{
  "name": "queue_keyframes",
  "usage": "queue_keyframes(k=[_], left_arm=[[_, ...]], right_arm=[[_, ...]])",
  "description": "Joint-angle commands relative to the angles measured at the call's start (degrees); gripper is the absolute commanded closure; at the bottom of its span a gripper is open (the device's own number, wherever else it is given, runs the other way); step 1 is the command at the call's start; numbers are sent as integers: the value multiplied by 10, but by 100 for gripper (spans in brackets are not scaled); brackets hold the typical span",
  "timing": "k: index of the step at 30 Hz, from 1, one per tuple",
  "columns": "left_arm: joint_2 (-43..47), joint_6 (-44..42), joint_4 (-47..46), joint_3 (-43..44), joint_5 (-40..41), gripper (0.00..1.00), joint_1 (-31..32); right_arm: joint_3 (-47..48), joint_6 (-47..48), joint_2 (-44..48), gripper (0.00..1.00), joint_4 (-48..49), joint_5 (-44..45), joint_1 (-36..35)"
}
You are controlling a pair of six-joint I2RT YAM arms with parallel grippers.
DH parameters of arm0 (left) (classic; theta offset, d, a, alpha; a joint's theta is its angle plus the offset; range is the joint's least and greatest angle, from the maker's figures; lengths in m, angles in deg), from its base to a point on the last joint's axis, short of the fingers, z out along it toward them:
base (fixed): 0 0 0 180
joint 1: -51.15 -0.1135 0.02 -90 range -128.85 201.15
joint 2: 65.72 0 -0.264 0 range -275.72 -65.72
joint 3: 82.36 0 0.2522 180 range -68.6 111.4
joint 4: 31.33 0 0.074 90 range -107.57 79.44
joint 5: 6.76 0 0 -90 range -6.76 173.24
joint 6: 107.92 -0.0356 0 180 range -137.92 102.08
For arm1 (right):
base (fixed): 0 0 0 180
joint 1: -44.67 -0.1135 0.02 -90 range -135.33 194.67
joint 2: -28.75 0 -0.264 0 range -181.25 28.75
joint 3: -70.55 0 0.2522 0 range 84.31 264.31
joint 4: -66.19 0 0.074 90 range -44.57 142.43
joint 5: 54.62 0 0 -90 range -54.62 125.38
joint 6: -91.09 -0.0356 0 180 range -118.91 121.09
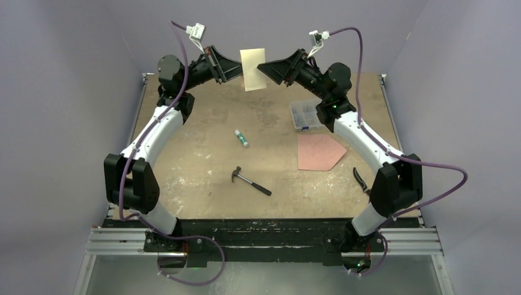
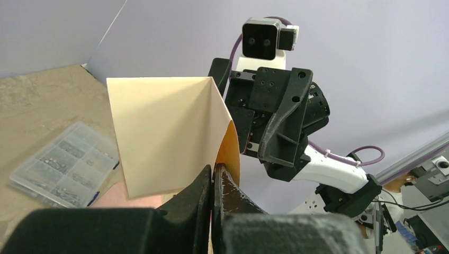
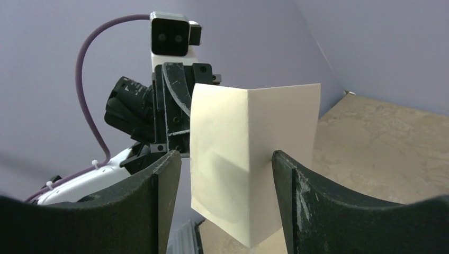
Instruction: Place the letter into the envelope and seal it
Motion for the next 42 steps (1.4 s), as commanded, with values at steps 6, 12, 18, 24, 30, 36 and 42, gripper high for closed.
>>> queue_keyframes(k=[6, 12, 18, 24, 30, 36, 42], left_arm=[[14, -12, -8, 0, -3, 100, 11], [18, -43, 36, 3, 3, 100, 12], [28, -69, 72, 9, 9, 100, 12], [47, -114, 127, 16, 12, 80, 3], [74, -277, 360, 53, 85, 43, -34], [84, -296, 400, 72, 146, 32, -44], [106, -171, 247, 44, 159, 28, -52]], right_arm=[[33, -52, -25, 41, 90, -74, -1], [12, -92, -20, 59, 148, -81, -1], [-14, -130, -13, 90, 203, -63, -1], [-12, -106, -2, 100, 160, -22, -1], [-17, -56, 27, 100, 106, 22, -1], [-22, -52, 42, 100, 123, 68, -1], [-4, -82, 37, 100, 163, 141, -1]])
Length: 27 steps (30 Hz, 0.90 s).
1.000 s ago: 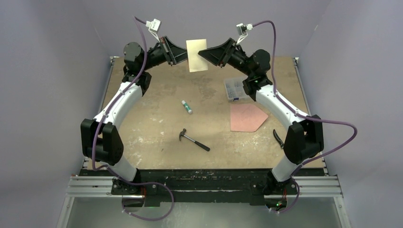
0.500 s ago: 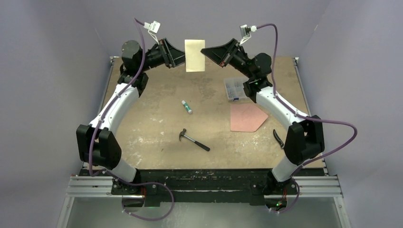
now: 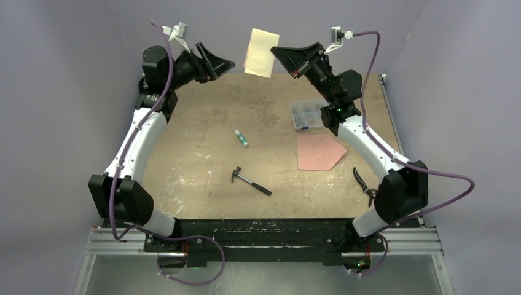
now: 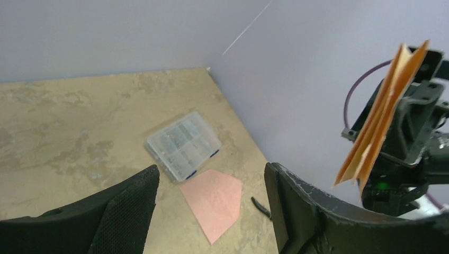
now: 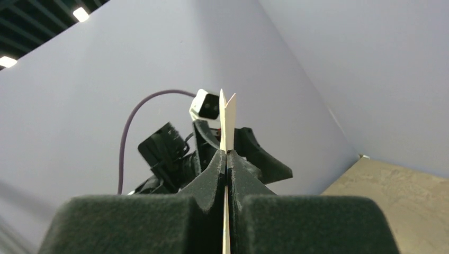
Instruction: Place the letter into the envelope and seal it
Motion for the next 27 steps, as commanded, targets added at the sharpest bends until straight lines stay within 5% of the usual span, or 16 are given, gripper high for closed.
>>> queue_keyframes(k=[1, 5, 10, 18, 27], left_arm=[[41, 119, -177, -22, 10, 28, -8], [47, 273, -460, -115, 8, 26, -6], [22, 349, -621, -138, 13, 25, 10], [-12, 251, -505, -91, 48, 24, 92], [-40, 306, -538, -84, 69, 27, 97]], right_arm=[[27, -19, 0, 100, 49, 73, -2], [82, -32, -48, 100, 72, 70, -2], [119, -68, -85, 100, 99, 65, -6], [136, -122, -113, 100, 146, 49, -12], [121, -174, -111, 100, 182, 40, -12]])
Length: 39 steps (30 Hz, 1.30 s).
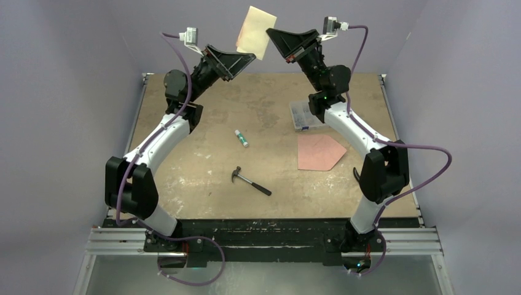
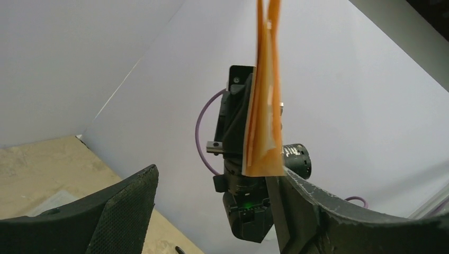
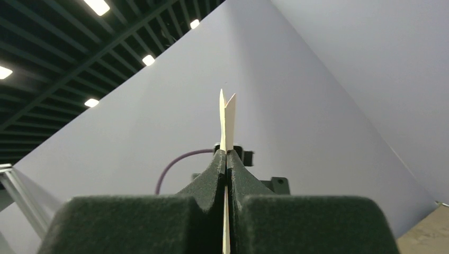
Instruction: Place the letter into the envelope and seal it
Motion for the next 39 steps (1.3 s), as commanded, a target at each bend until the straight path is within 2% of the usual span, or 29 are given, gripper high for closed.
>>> queue_keyframes(k=[1, 7, 10, 12, 14, 15, 17, 18, 22, 23, 25, 29, 33, 35, 39], left_arm=[[-3, 30, -40, 25, 28, 30, -3], [-14, 85, -140, 19, 32, 54, -3], [-9, 97, -176, -6, 29, 63, -4], [-2, 90, -167, -13, 28, 78, -4], [6, 74, -154, -15, 25, 98, -4], [11, 66, -145, -15, 25, 100, -4], [23, 34, -95, -14, 21, 100, -7], [33, 9, -58, -14, 16, 100, -10], [74, -169, 175, 13, -22, 100, -18], [79, -229, 243, 30, -36, 100, -19], [81, -342, 385, 62, -64, 100, -19], [61, -520, 590, 100, -117, 100, -18], [61, -643, 667, 92, -183, 100, -17], [66, -707, 704, 98, -174, 100, -17], [77, -833, 745, 92, -225, 100, -17]], right_arm=[[15, -41, 13, 100, 50, -15, -4], [4, -28, 19, 100, 34, -18, -7], [2, -20, 21, 100, 27, -18, -9], [2, -16, 22, 100, 22, -18, -10], [2, -10, 24, 100, 12, -19, -11], [2, -4, 27, 100, 4, -22, -11], [-2, 19, 41, 99, -23, -32, -10], [-8, 42, 52, 92, -42, -38, -10], [-31, 201, 114, 43, -195, -41, 2], [-30, 249, 124, 34, -235, -47, 4], [-25, 342, 140, 23, -302, -85, 8], [17, 531, 138, 16, -486, -170, 9], [64, 693, 125, 13, -626, -165, 8], [75, 759, 125, 12, -659, -190, 7], [92, 887, 127, 11, -712, -230, -9]])
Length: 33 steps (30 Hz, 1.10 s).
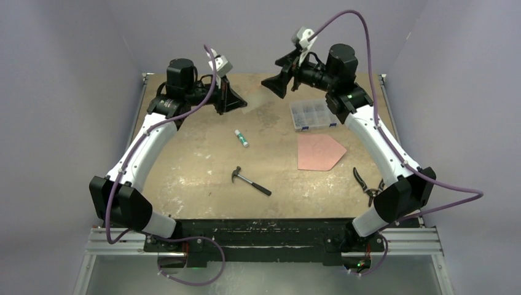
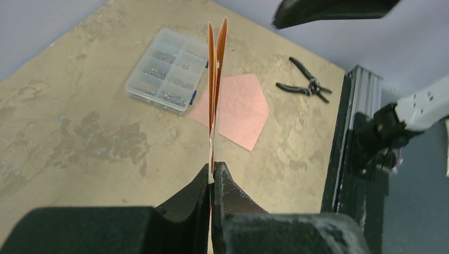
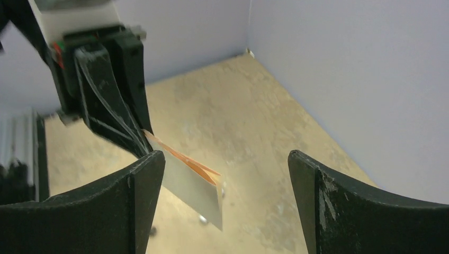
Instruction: Place the letter into the envelope and seal it
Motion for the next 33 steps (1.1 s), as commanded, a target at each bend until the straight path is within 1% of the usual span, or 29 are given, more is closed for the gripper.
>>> queue_keyframes(k=[1, 4, 6, 9, 11, 13, 15, 17, 19, 24, 27, 29, 33], left_arm=[[22, -208, 77, 3, -69, 100, -1], [26, -293, 105, -4, -56, 100, -1], [24, -348, 129, -3, -44, 100, -1], [18, -401, 154, 8, -30, 100, -1], [15, -450, 172, 14, -34, 100, -1], [16, -491, 178, 16, -32, 100, -1], [16, -515, 179, 16, -19, 100, -1], [16, -530, 183, 20, -9, 100, -1], [15, -541, 191, 26, 0, 100, -1], [21, -554, 199, 30, -12, 100, -1], [21, -558, 207, 37, -32, 100, -1], [21, -564, 217, 42, -42, 100, -1], [24, -569, 227, 49, -54, 100, -2]], right_arm=[[45, 229, 2, 11, -132, -71, -19], [58, 314, -8, 12, -185, -87, -36], [64, 346, -11, 13, -209, -85, -46], [73, 371, -17, 16, -229, -78, -59], [81, 385, -25, 20, -241, -45, -75], [97, 409, -40, 26, -277, 9, -100], [117, 437, -56, 30, -307, 50, -122], [117, 446, -57, 34, -314, 59, -130], [116, 450, -58, 36, -321, 61, -133], [114, 462, -60, 35, -335, 80, -141], [115, 459, -66, 41, -331, 89, -145], [120, 453, -69, 48, -327, 90, -147], [125, 450, -74, 53, -328, 83, -149]])
